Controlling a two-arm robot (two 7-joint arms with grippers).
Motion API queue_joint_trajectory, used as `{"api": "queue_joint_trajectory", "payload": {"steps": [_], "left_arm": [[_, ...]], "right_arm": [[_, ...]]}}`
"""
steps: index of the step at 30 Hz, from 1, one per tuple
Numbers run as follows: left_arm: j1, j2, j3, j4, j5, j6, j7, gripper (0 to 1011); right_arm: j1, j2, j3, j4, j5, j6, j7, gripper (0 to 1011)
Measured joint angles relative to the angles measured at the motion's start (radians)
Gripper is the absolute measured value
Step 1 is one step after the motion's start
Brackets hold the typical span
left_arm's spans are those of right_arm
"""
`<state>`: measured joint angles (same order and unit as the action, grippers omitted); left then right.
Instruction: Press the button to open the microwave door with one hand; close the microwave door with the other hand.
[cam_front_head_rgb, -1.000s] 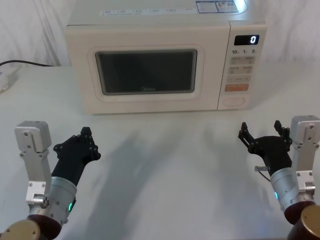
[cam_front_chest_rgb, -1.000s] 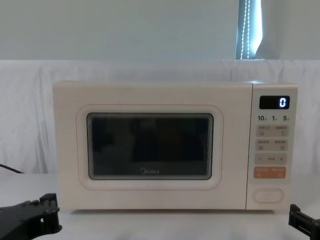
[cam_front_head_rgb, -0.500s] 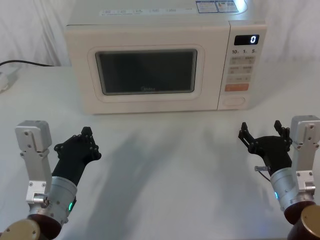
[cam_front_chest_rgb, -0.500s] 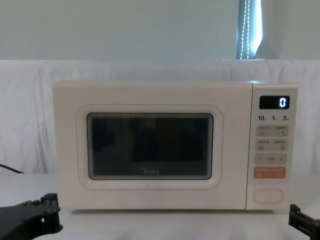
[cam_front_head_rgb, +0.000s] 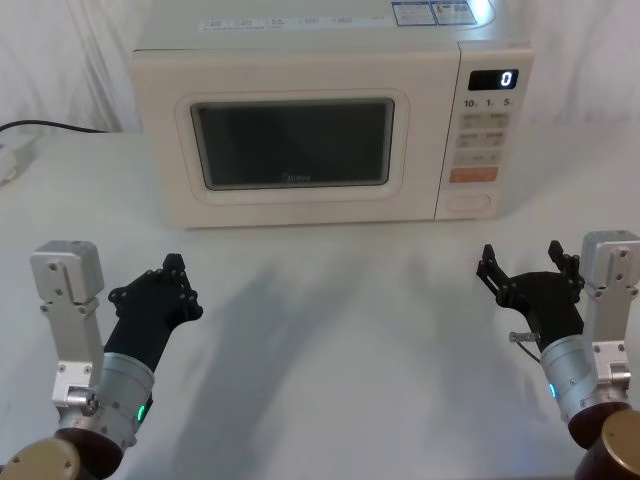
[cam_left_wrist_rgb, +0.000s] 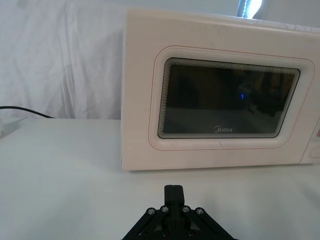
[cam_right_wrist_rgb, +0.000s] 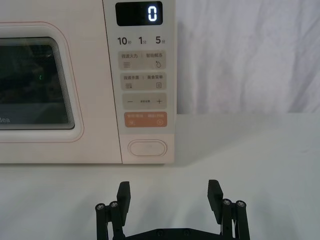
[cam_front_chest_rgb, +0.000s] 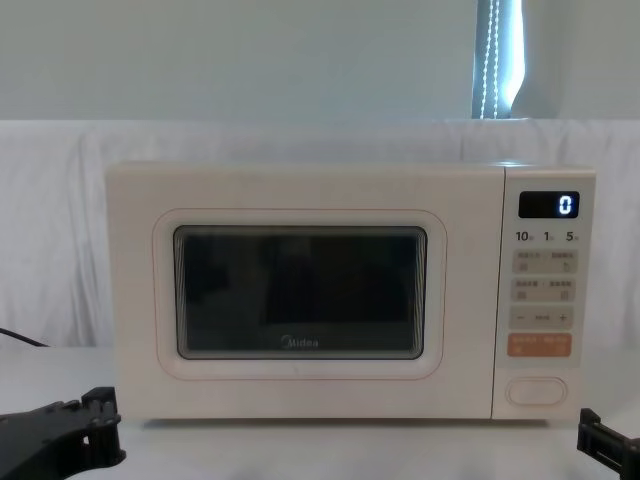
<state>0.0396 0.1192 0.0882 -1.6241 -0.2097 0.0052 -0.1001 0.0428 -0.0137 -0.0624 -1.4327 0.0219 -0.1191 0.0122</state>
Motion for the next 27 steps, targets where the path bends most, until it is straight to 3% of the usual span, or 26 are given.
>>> {"api": "queue_joint_trajectory", "payload": {"steps": [15, 27], "left_arm": [[0.000, 0.000, 0.000, 0.000, 0.000, 0.000, 0.000, 0], [0.000, 0.000, 0.000, 0.000, 0.000, 0.000, 0.000, 310]], "right_arm": [[0.000, 0.000, 0.000, 0.000, 0.000, 0.000, 0.000, 1002], [0.000, 0.000, 0.000, 0.000, 0.000, 0.000, 0.000, 1002]]}}
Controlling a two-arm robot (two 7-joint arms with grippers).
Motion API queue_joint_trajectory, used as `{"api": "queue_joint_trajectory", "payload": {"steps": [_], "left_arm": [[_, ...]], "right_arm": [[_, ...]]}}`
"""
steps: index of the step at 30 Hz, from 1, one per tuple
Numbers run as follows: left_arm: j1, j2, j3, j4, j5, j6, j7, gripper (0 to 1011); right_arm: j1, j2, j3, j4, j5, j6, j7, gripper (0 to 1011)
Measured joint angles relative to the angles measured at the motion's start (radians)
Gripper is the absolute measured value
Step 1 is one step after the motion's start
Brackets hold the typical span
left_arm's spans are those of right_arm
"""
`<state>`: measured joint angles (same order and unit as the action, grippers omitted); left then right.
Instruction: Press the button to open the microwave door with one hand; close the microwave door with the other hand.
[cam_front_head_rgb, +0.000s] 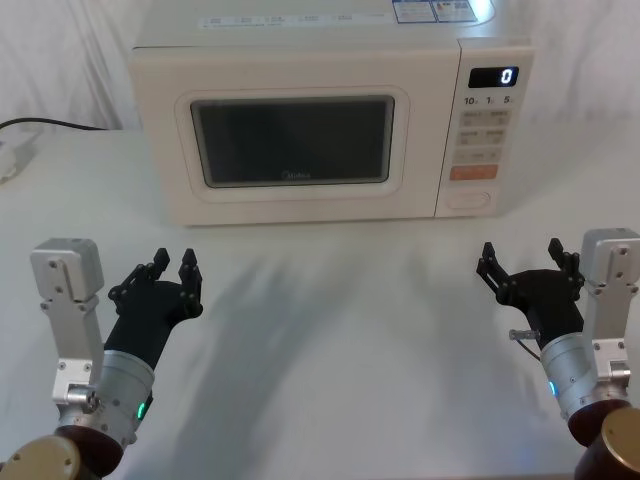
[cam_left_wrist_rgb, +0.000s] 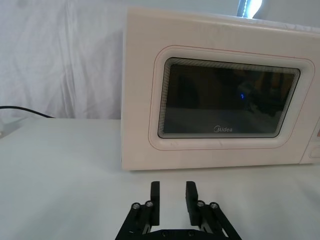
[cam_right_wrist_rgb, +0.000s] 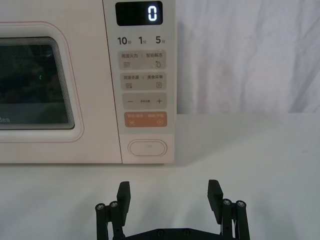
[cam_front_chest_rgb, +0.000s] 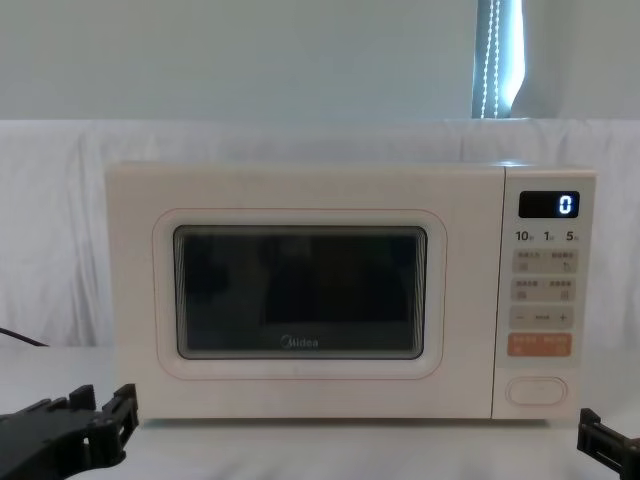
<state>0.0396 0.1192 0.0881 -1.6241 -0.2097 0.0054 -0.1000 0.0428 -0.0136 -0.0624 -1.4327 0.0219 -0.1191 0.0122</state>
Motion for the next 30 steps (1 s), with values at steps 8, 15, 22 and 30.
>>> {"api": "queue_joint_trajectory", "payload": {"steps": [8, 15, 22, 30], "left_arm": [[0.000, 0.000, 0.000, 0.000, 0.000, 0.000, 0.000, 597], [0.000, 0.000, 0.000, 0.000, 0.000, 0.000, 0.000, 793], [0.000, 0.000, 0.000, 0.000, 0.000, 0.000, 0.000, 979], [0.000, 0.000, 0.000, 0.000, 0.000, 0.000, 0.000, 1001]], "right_arm": [[0.000, 0.000, 0.000, 0.000, 0.000, 0.000, 0.000, 1002], [0.000, 0.000, 0.000, 0.000, 0.000, 0.000, 0.000, 1002], [0.000, 0.000, 0.000, 0.000, 0.000, 0.000, 0.000, 1002], [0.000, 0.000, 0.000, 0.000, 0.000, 0.000, 0.000, 1002]]}}
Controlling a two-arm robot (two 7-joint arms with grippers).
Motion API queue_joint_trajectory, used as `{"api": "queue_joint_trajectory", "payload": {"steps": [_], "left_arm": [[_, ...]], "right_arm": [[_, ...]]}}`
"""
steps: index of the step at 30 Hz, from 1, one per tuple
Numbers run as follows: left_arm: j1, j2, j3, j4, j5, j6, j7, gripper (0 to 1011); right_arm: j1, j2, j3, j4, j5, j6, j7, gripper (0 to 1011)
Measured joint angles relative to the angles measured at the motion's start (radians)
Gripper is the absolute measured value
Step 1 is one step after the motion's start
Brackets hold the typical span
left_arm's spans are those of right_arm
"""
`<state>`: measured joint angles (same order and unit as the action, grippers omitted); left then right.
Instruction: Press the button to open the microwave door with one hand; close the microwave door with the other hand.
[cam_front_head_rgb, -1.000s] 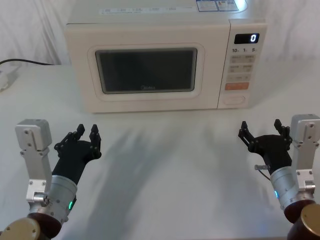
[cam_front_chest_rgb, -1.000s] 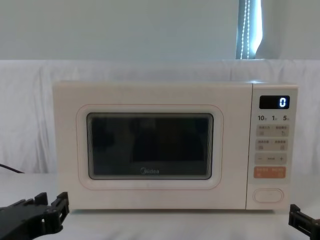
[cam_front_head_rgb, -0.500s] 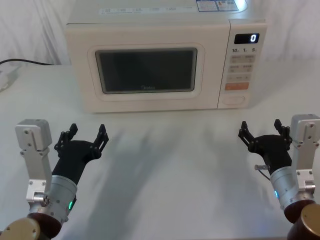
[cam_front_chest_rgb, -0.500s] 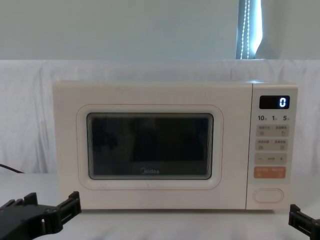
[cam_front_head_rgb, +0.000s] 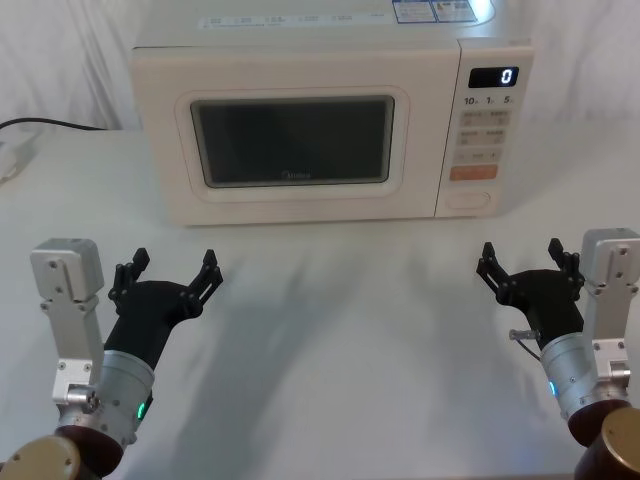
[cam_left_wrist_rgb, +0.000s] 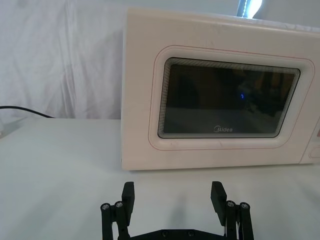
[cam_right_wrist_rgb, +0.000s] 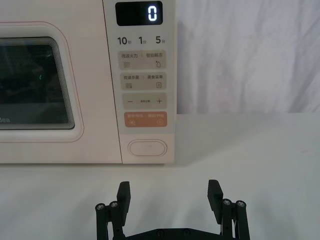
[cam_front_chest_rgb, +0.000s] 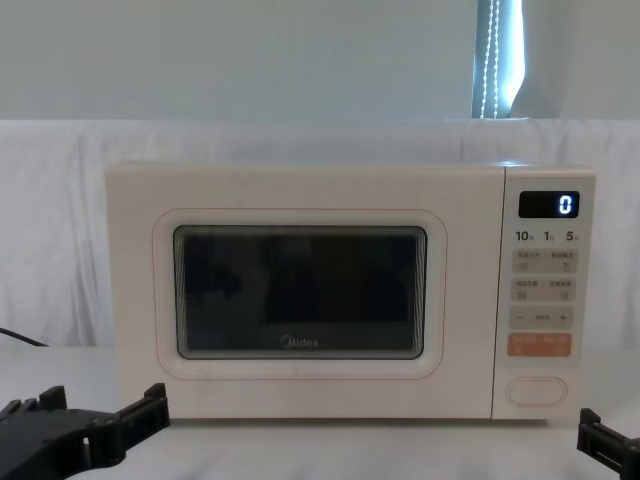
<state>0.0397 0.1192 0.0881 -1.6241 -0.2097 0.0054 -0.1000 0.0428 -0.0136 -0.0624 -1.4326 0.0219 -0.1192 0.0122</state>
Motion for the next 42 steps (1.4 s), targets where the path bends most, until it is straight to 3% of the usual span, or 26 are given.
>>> {"api": "queue_joint_trajectory", "payload": {"steps": [42], "left_arm": [[0.000, 0.000, 0.000, 0.000, 0.000, 0.000, 0.000, 1001]], "right_arm": [[0.000, 0.000, 0.000, 0.000, 0.000, 0.000, 0.000, 1002]]}}
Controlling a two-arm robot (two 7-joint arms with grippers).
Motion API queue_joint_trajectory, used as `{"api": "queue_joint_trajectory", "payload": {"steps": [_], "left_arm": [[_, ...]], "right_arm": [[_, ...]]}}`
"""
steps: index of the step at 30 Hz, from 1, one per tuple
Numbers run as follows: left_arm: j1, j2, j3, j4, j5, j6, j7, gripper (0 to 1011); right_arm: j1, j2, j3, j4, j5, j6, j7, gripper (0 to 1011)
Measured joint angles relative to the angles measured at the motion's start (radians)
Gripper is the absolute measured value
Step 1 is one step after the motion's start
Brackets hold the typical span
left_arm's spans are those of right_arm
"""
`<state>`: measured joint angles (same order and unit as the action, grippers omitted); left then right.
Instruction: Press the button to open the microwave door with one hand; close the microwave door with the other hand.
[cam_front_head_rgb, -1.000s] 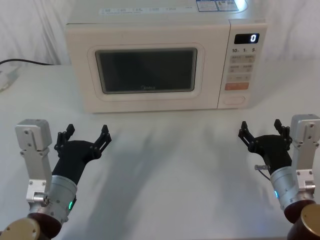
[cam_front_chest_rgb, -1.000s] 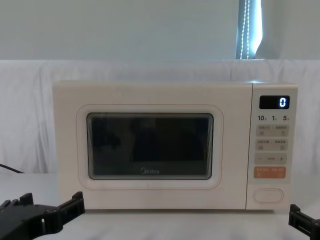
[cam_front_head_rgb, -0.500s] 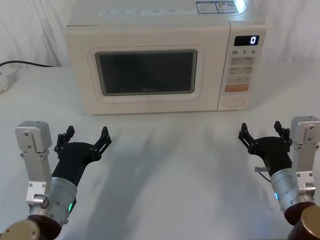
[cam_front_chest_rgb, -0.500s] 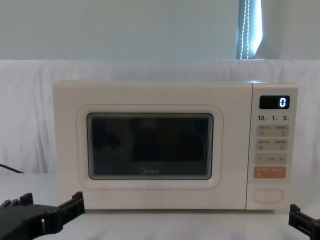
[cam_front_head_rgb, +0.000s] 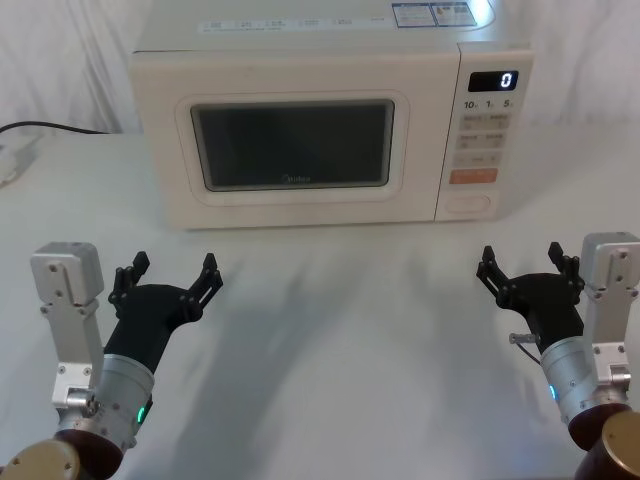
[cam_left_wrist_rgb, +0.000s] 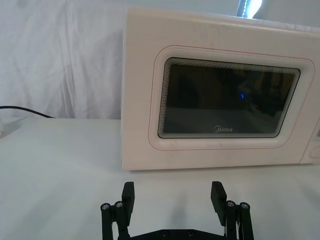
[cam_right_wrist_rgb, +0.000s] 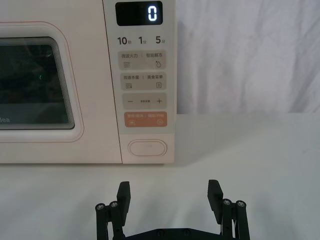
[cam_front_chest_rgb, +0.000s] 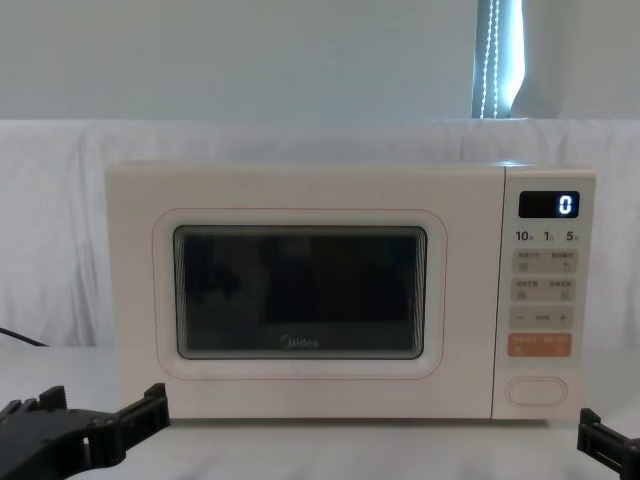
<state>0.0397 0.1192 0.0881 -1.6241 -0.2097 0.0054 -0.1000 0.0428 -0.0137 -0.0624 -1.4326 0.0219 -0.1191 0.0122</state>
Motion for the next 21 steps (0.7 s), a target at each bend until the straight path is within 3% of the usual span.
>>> {"api": "queue_joint_trajectory", "payload": {"steps": [21], "left_arm": [[0.000, 0.000, 0.000, 0.000, 0.000, 0.000, 0.000, 1001]], "right_arm": [[0.000, 0.000, 0.000, 0.000, 0.000, 0.000, 0.000, 1002]]}}
